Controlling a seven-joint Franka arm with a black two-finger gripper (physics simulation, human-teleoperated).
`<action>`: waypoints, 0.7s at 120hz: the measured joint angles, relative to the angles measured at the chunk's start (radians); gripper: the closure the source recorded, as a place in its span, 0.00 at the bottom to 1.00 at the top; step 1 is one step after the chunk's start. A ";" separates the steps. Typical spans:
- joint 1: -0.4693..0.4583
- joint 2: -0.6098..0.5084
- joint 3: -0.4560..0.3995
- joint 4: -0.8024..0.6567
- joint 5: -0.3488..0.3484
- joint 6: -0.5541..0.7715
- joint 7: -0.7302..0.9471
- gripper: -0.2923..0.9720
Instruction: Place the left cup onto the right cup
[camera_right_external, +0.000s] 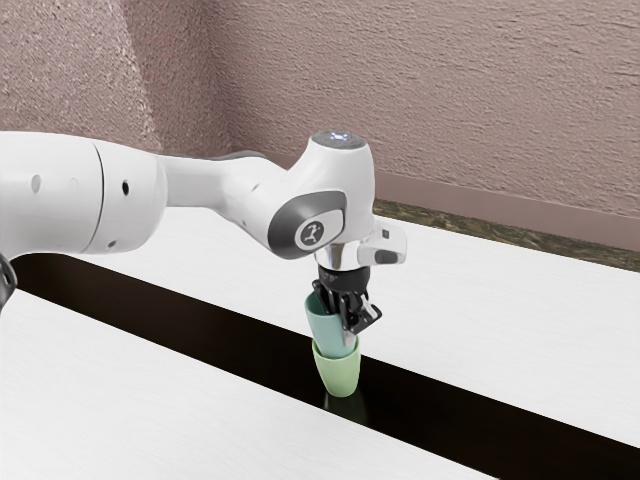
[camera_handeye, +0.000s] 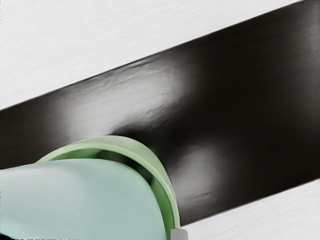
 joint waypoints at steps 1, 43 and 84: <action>0.000 0.000 0.000 0.000 0.000 0.000 0.000 0.85; 0.000 -0.002 0.000 -0.006 -0.007 0.000 -0.004 0.41; -0.001 -0.035 0.002 0.004 -0.003 -0.013 -0.006 0.28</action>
